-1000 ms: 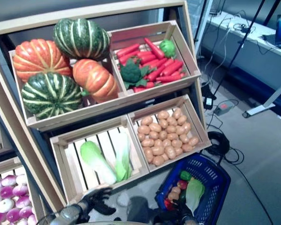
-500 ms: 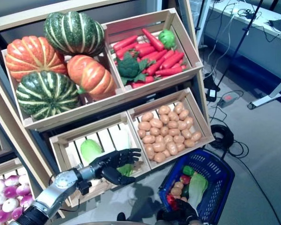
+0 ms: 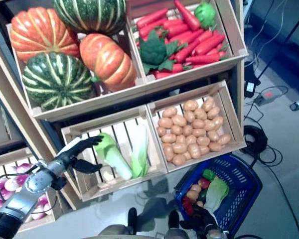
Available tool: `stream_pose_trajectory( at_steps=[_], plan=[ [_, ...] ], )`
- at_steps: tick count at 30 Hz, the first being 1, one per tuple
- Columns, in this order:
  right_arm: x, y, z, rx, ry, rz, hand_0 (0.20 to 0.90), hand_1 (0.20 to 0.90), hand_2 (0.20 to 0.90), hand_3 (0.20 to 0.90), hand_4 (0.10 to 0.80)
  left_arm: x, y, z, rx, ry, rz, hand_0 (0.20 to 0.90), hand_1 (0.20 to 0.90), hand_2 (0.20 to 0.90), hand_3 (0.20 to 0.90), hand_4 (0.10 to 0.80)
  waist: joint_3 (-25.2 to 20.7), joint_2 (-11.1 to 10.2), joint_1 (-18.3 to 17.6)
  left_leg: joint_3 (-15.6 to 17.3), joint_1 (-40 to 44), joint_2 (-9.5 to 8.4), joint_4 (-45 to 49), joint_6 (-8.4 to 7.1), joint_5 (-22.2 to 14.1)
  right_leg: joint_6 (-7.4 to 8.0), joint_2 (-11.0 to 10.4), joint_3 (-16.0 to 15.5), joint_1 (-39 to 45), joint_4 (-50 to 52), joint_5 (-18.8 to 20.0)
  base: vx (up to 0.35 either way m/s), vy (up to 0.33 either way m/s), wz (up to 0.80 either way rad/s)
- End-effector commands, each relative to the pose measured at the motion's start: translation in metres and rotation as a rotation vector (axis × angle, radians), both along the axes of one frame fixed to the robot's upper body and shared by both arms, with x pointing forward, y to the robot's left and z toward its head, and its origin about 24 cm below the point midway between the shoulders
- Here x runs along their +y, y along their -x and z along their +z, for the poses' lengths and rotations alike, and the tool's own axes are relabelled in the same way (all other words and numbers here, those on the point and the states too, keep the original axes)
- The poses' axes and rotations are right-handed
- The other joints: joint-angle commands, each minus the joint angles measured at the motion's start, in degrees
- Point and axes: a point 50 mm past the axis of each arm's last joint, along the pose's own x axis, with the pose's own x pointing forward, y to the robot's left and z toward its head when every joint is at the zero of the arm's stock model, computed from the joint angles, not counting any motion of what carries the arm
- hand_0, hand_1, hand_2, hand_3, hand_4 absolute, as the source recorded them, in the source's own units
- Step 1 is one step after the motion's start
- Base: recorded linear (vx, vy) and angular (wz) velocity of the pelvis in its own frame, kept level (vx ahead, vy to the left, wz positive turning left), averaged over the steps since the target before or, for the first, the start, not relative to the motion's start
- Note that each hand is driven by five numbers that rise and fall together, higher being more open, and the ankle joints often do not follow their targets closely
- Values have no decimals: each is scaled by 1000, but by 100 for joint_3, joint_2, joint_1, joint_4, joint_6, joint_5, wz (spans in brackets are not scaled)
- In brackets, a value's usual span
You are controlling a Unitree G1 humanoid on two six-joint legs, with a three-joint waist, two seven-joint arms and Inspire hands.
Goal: Put vegetables into the basket
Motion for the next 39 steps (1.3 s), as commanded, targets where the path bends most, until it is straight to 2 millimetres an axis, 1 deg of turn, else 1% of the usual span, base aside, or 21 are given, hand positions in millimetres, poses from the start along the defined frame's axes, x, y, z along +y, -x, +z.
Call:
stream_pose_trajectory(
  at_steps=[1, 2, 5, 9, 10, 14, 18, 21, 24, 26, 31, 33, 34, 39],
  plan=[
    [-4, -23, 13, -112, -20, 37, 900, 900, 900, 900, 800, -1, -32, 69, -375, -192, -80, 900, 900, 900, 900, 800, 184, -221, -14, -356, -538, 193, 184, -282, 86, -49, -203, -36, -203, 247, -17, -116, -3, 7],
    [-3, -29, 16, -135, -19, 37, 900, 900, 900, 900, 800, -1, -36, 76, -408, -276, -96, 900, 900, 900, 900, 800, 295, -229, -28, -355, -605, 181, 169, -282, 119, -47, -195, -46, -269, 255, 1, -106, -6, 9],
    [-4, -40, 21, -176, -17, 37, 900, 900, 900, 900, 800, -3, -43, 88, -479, -467, -158, 900, 900, 900, 900, 800, 486, -242, -61, -349, -714, 159, 125, -282, 167, -29, -192, -63, -384, 247, 53, -125, -9, 8],
    [-5, -54, 28, -222, -18, 31, 900, 900, 900, 900, 800, -10, -52, 103, -553, -547, -211, 900, 900, 900, 900, 800, 663, -232, -86, -331, -791, 114, 99, -271, 169, -19, -198, -82, -482, 249, 84, -80, 11, -1],
    [-6, -62, 33, -248, -23, 28, 900, 900, 900, 900, 800, -13, -55, 107, -587, -613, -256, 900, 900, 900, 900, 800, 755, -232, -106, -322, -861, 94, 121, -272, 170, -10, -206, -79, -548, 274, 101, -118, 10, -3],
    [-5, -78, 42, -295, -27, 51, 900, 900, 900, 900, 800, -25, -64, 114, -683, -751, -376, 900, 900, 900, 900, 800, 919, -254, -155, -275, -1002, 49, 228, -273, 141, 7, -222, -60, -688, 333, 128, -77, 8, -1],
    [-4, -93, 51, -337, -33, 65, 900, 900, 900, 900, 800, -28, -75, 121, -767, -809, -405, 900, 900, 900, 900, 800, 1087, -283, -214, -213, -1170, 38, 422, -283, 106, 18, -243, -15, -870, 474, 130, -60, 19, 0],
    [0, -103, 56, -357, -34, 76, 900, 900, 900, 900, 800, -28, -82, 121, -800, -831, -400, 900, 900, 900, 900, 800, 1225, -316, -243, -149, -1327, 25, 627, -292, 63, 9, -256, 15, -1000, 599, 112, -56, 22, -8],
    [0, -110, 60, -377, -35, 73, 900, 900, 900, 900, 800, -30, -86, 115, -781, -853, -423, 900, 900, 900, 900, 800, 1386, -334, -262, -121, -1487, 3, 783, -285, 39, 6, -255, 36, -1135, 720, 96, -58, 12, -1],
    [1, -114, 62, -384, -34, 75, 900, 900, 900, 900, 800, -32, -87, 114, -768, -863, -436, 900, 900, 900, 900, 800, 1447, -339, -266, -102, -1531, -3, 815, -282, 39, 5, -259, 36, -1183, 748, 102, -53, 10, 1],
    [1, -130, 74, -424, -24, 71, 900, 900, 900, 900, 800, -36, -93, 111, -681, -891, -452, 900, 900, 900, 900, 800, 1645, -345, -321, -81, -1718, -15, 964, -282, 37, 0, -265, 62, -1407, 897, 118, -55, 16, -2],
    [0, -135, 79, -443, -18, 67, 900, 900, 900, 900, 800, -38, -95, 112, -607, -896, -455, 900, 900, 900, 900, 800, 1724, -343, -337, -71, -1750, -12, 973, -289, 42, 10, -266, 71, -1445, 907, 125, -40, 14, -3],
    [0, -136, 79, -445, -17, 66, 900, 900, 900, 900, 800, -39, -95, 112, -601, -896, -457, 900, 900, 900, 900, 800, 1731, -344, -336, -70, -1750, -13, 969, -288, 43, 12, -266, 70, -1445, 905, 127, -36, 2, -5],
    [-1, -145, 87, -470, -14, 61, 900, 900, 900, 900, 800, -48, -97, 115, -458, -898, -485, 900, 900, 900, 900, 800, 1797, -366, -320, -57, -1824, -21, 950, -294, 51, 25, -272, 20, -1513, 893, 146, -23, -6, -2]
  ],
)
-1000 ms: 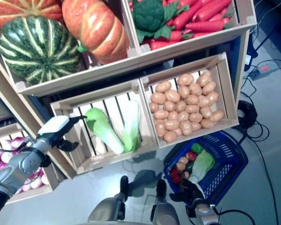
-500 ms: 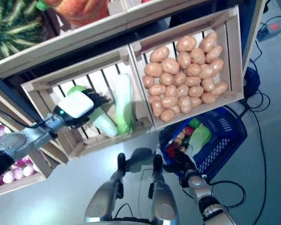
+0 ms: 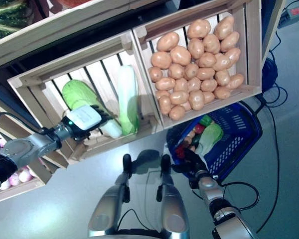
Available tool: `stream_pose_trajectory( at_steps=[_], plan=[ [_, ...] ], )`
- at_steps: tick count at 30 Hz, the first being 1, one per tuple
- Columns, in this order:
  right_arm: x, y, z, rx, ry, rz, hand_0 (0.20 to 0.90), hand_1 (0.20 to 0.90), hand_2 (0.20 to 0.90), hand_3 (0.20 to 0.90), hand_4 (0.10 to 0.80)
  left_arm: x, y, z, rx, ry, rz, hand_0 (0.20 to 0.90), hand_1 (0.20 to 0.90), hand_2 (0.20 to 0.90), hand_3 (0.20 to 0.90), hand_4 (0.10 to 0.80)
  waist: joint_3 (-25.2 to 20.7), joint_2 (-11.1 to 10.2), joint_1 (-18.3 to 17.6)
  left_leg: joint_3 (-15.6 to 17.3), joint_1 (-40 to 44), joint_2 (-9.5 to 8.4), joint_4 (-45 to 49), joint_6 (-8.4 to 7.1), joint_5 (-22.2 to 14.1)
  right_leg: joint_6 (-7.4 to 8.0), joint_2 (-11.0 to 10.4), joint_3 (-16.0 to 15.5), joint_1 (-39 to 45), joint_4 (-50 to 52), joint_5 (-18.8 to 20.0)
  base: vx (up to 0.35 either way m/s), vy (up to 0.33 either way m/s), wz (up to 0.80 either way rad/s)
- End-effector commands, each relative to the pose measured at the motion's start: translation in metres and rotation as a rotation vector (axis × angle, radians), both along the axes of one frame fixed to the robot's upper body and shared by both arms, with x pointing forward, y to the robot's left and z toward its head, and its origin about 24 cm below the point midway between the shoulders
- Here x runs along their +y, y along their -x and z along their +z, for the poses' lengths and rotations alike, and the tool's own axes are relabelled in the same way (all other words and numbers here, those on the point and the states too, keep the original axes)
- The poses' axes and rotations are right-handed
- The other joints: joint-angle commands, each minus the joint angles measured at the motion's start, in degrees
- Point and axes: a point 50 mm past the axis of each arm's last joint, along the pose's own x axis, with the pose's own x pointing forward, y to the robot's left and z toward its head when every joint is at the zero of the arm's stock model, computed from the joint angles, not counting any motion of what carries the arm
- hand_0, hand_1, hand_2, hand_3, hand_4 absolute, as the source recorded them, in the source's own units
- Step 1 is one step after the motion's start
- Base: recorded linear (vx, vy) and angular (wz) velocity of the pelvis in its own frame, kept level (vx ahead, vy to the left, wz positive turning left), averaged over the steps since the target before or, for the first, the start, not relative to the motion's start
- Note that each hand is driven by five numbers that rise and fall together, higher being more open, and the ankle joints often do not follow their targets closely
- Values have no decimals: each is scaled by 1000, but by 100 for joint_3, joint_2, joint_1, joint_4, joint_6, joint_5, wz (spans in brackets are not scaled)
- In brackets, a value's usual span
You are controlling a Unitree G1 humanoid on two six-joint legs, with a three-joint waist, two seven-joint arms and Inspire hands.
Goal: Put vegetables into the basket
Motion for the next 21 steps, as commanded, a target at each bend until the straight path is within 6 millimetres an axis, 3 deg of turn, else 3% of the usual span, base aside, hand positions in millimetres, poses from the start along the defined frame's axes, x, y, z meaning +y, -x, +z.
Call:
stream_pose_trajectory(
  at_steps=[1, 13, 21],
  plan=[
    [-19, -5, 13, -51, 15, -36, 900, 900, 900, 900, 800, -14, -16, 54, -69, 56, 23, 900, 900, 900, 900, 800, 84, -107, -1, -87, -672, -23, 744, -277, -236, 91, -252, -6, -296, 566, -111, 0, 0, 0],
    [-15, -16, 21, -80, 0, -41, 900, 900, 900, 900, 800, -29, -26, 65, -47, 79, 53, 900, 900, 900, 900, 800, 84, -145, 25, -131, -945, -49, 865, -279, -245, 89, -248, -72, -544, 689, -115, -1, -1, 0],
    [-14, -24, 31, -118, -2, -35, 900, 900, 900, 900, 800, -25, -37, 54, -55, 50, 95, 900, 900, 900, 900, 800, 84, -270, -74, -122, -1356, -9, 1054, -305, -228, 76, -210, -49, -994, 936, -140, -14, -5, 2]
  ],
)
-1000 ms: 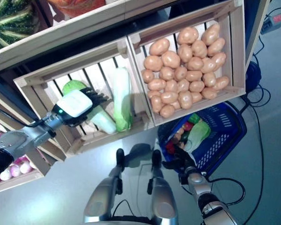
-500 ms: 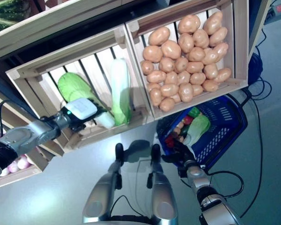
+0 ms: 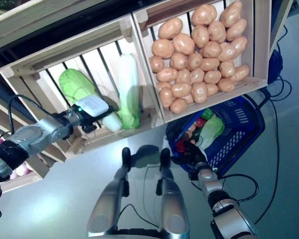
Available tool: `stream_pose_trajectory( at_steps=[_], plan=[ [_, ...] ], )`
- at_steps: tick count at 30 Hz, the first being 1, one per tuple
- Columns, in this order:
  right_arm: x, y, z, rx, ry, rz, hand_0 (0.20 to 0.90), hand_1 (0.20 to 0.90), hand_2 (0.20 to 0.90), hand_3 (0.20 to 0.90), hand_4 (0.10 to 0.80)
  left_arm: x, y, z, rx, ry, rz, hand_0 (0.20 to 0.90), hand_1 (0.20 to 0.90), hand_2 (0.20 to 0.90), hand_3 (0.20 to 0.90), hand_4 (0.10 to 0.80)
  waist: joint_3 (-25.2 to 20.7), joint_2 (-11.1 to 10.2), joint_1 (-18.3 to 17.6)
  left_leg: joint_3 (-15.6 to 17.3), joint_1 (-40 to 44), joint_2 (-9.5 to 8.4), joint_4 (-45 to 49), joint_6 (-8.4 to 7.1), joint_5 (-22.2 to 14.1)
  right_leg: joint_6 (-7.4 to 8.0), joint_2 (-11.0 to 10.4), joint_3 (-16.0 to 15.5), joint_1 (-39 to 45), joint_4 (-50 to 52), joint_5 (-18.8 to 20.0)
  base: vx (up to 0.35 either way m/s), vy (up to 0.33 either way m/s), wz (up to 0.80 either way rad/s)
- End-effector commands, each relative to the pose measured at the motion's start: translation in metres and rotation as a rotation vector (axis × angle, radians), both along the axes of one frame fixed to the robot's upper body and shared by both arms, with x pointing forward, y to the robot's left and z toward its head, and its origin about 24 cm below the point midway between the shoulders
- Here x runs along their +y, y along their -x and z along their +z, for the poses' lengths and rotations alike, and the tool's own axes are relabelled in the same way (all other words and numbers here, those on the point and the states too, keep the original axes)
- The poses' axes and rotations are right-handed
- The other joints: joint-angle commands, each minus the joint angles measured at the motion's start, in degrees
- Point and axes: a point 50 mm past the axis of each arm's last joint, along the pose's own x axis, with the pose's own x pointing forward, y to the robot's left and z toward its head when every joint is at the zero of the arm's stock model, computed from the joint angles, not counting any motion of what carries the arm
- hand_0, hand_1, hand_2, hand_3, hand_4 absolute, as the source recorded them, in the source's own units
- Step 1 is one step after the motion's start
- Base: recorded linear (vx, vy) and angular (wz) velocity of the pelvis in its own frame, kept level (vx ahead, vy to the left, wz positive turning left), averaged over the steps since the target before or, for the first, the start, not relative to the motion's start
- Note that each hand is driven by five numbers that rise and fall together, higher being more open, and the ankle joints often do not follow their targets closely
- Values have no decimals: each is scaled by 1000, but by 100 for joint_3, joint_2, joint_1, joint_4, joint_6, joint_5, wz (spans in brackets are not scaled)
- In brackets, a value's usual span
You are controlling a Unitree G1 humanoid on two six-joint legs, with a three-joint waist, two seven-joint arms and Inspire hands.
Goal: Put vegetables into the basket
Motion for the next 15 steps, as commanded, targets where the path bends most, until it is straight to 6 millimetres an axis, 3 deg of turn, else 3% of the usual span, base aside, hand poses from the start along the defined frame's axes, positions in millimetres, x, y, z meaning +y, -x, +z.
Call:
stream_pose_trajectory(
  at_steps=[1, 7, 12, 15],
  plan=[
    [-15, -3, 14, -60, 16, -23, 900, 900, 900, 900, 800, 8, -10, 23, -76, -21, 36, 900, 900, 900, 900, 800, 55, -273, -69, -11, -756, -7, 764, -302, -248, 120, -177, 19, -399, 579, -110, 0, 0, 0],
    [-13, -9, 20, -74, 25, -12, 900, 900, 900, 900, 800, 17, -13, 13, -84, -34, 90, 900, 900, 900, 900, 800, 55, -357, -112, 7, -927, 26, 772, -326, -215, 126, -140, 54, -597, 625, -102, -10, -3, -2],
    [-11, -14, 25, -91, 24, -8, 900, 900, 900, 900, 800, 19, -16, 21, -273, 1, 49, 900, 900, 900, 900, 800, 55, -442, -118, -6, -1090, 53, 829, -357, -207, 111, -119, 55, -743, 668, -106, 0, 0, 0],
    [-11, -14, 28, -109, 24, -5, 900, 900, 900, 900, 800, 31, -17, 23, -368, 4, 62, 900, 900, 900, 900, 800, 55, -511, -122, -25, -1207, 50, 878, -373, -200, 102, -106, 56, -846, 706, -106, 0, 0, 0]
  ],
)
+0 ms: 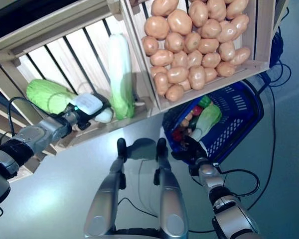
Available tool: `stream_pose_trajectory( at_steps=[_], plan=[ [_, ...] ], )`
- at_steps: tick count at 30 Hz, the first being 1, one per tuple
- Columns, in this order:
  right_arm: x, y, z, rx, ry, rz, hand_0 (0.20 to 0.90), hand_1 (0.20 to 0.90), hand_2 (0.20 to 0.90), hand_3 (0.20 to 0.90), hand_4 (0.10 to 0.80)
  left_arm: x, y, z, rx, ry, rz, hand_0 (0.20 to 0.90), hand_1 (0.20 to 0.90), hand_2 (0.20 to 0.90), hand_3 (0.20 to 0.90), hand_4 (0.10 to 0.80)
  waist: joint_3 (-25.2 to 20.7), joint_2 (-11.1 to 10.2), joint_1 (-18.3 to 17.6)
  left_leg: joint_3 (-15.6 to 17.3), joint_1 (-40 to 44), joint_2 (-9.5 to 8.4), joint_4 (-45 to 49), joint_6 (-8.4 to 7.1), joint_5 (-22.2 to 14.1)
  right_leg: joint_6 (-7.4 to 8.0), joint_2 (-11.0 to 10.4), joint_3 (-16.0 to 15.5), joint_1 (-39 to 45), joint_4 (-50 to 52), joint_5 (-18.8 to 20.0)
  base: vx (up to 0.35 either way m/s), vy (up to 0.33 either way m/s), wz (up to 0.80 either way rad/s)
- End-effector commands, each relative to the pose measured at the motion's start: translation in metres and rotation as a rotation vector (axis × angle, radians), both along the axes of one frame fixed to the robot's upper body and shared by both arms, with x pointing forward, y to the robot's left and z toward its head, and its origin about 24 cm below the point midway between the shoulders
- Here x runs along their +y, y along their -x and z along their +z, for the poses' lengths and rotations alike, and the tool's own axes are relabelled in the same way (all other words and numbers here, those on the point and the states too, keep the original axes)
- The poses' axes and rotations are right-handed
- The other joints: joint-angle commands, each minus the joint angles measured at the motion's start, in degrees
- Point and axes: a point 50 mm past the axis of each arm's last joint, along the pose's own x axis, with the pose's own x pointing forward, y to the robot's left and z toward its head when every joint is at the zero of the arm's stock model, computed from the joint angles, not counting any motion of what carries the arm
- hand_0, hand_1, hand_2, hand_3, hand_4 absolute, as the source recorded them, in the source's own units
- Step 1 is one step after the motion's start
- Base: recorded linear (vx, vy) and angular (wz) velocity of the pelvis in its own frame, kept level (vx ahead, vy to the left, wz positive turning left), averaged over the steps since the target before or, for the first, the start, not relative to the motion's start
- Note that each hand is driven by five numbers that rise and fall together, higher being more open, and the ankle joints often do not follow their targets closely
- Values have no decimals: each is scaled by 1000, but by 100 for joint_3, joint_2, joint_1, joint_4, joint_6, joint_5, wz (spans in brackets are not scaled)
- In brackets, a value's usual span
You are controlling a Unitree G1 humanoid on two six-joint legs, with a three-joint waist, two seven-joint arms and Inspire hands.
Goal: Put vegetables into the basket
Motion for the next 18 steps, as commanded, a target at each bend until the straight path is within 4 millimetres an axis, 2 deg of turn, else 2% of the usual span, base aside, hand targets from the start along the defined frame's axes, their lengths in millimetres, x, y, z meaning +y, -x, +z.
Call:
stream_pose_trajectory(
  at_steps=[1, 7, 10, 18],
  plan=[
    [-13, -2, 15, -68, 13, -27, 900, 900, 900, 900, 800, 16, -5, 30, -262, 41, -2, 900, 900, 900, 900, 800, -20, -358, 12, -26, -627, 19, 764, -351, -325, 205, -98, 23, -46, 145, -4, 0, 0, 0],
    [-8, -2, 17, -89, 12, -27, 900, 900, 900, 900, 800, 37, 1, 15, -432, 22, 26, 900, 900, 900, 900, 800, -20, -500, -2, -71, -880, 28, 821, -360, -302, 212, -77, 18, -299, 246, -3, -6, -1, 2],
    [-4, -4, 19, -99, 6, -18, 900, 900, 900, 900, 800, 42, 2, 15, -505, 28, 51, 900, 900, 900, 900, 800, -20, -562, -20, -88, -981, 34, 830, -359, -292, 223, -68, 14, -418, 293, 1, 0, 0, 0],
    [17, -2, 21, -134, -9, 18, 900, 900, 900, 900, 800, 50, 7, 6, -667, 204, 198, 900, 900, 900, 900, 800, -20, -760, -54, -187, -1227, 21, 843, -363, -264, 229, 8, 15, -675, 395, 2, 0, 0, 0]
  ],
)
